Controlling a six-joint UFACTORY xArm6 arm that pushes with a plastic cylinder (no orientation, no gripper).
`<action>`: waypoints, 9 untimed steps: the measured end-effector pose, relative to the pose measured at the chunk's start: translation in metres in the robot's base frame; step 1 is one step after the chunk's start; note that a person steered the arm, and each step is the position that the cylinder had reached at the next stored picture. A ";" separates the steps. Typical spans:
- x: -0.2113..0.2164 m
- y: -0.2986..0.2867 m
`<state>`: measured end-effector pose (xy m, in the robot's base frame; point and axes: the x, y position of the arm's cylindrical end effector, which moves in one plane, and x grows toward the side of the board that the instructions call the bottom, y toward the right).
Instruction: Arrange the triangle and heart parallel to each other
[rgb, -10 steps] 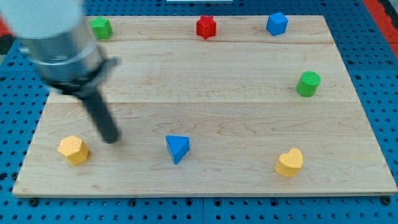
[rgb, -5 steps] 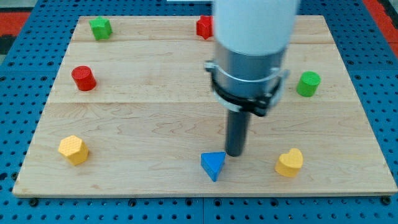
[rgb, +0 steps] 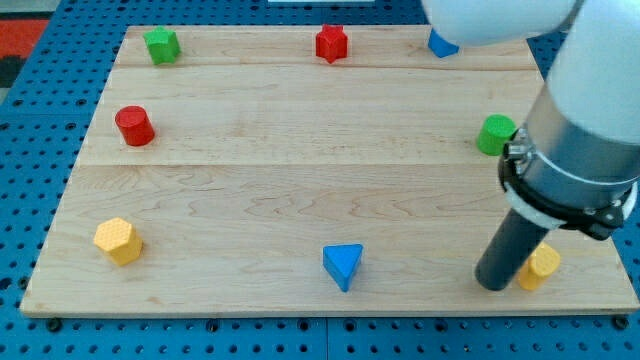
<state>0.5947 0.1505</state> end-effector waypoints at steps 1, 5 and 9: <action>0.016 -0.086; -0.014 -0.094; -0.073 -0.105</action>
